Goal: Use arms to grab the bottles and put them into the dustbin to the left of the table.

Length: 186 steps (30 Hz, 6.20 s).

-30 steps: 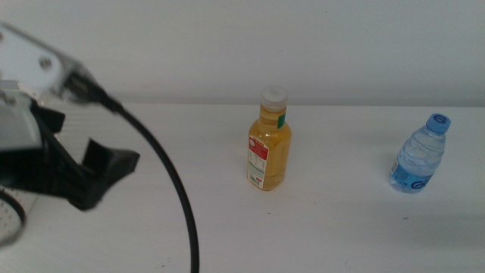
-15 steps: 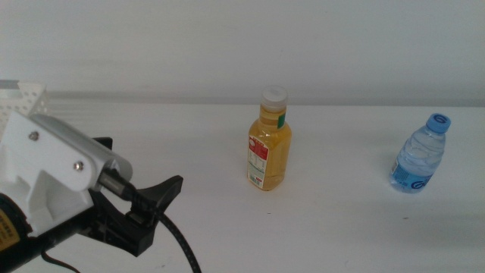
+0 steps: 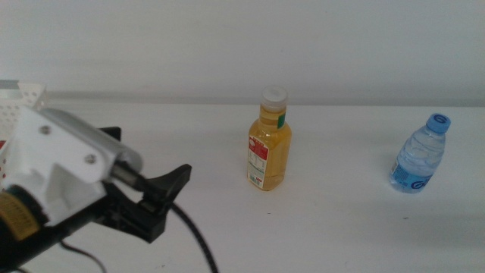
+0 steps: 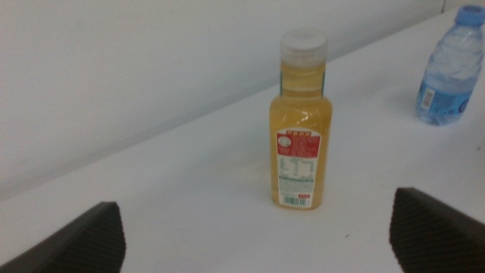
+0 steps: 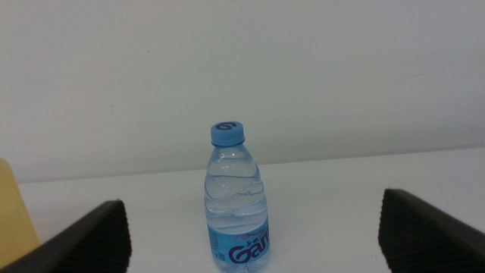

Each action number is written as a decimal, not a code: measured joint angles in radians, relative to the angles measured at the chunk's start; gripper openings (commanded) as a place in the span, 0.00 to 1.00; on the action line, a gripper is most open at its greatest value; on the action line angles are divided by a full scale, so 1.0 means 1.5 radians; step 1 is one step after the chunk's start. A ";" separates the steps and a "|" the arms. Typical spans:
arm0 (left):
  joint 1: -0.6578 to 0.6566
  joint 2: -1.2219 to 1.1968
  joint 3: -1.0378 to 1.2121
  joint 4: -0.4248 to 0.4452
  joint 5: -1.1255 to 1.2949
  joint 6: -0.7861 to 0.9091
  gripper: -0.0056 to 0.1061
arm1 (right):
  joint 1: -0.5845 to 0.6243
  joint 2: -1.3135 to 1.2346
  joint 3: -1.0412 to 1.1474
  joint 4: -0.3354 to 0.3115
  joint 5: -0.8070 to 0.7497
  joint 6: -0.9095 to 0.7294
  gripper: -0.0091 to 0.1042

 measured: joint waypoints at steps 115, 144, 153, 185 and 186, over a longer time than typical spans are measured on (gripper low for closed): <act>-0.065 0.791 -0.231 -0.007 -0.625 -0.105 0.89 | 0.000 0.000 0.000 0.000 0.000 0.000 0.85; -0.065 0.871 -0.353 0.012 -0.583 -0.105 0.89 | 0.000 0.000 0.000 0.000 0.000 0.000 0.85; -0.065 0.871 -0.354 0.012 -0.582 -0.077 0.89 | 0.000 0.000 0.000 0.000 0.000 0.000 0.85; -0.065 0.626 -0.195 -0.017 -0.372 -0.021 0.03 | 0.000 0.000 0.000 0.000 0.000 0.000 0.85; -0.065 0.599 -0.192 -0.019 -0.329 -0.019 0.03 | 0.000 0.000 0.000 0.000 0.000 0.000 0.85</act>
